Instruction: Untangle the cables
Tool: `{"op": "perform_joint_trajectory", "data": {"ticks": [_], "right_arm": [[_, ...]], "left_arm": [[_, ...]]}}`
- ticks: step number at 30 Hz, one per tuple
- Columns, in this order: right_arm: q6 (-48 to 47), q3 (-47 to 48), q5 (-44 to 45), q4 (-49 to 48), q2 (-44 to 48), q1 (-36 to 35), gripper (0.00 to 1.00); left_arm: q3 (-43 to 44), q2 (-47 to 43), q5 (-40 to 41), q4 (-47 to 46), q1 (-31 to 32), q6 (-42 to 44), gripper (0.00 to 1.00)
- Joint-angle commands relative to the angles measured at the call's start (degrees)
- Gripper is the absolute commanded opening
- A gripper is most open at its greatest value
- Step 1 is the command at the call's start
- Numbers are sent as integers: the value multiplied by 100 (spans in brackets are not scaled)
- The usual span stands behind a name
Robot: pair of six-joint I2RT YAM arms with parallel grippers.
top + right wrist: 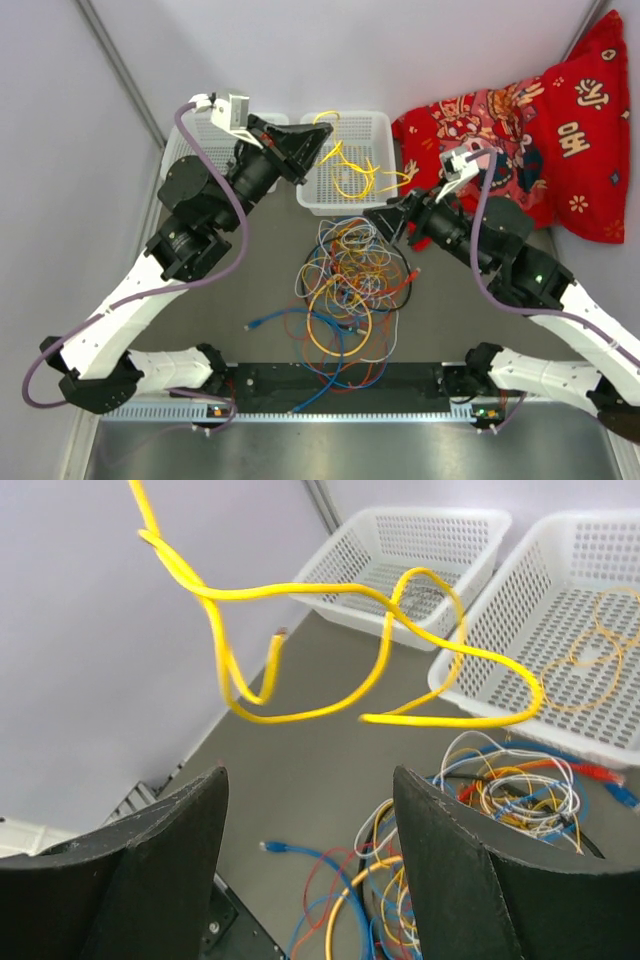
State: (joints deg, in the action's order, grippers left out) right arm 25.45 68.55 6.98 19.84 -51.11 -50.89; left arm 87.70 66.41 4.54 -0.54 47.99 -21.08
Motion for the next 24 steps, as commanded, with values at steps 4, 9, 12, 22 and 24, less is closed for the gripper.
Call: {"op": "perform_joint_trajectory", "data": {"ticks": [4,9,12,22,24], "right_arm": [[-199,88,-92,-1025,154,-61,66],[-181,53,-118,-1228,32,-61,65],[-155,88,-180,-1350,-162,-52,64],[-216,562,-364,-1623,-830,-61,63],[-242,598,-233,-1606,-962,-61,63]], "left_arm": [[160,-41,-137,27,-17,-54,0],[142,-41,-181,27,-17,-107,0],[142,-41,-225,27,-17,-142,0],[-7,-85,-278,27,-17,-265,0],[-42,-102,-330,27,-17,-309,0]]}}
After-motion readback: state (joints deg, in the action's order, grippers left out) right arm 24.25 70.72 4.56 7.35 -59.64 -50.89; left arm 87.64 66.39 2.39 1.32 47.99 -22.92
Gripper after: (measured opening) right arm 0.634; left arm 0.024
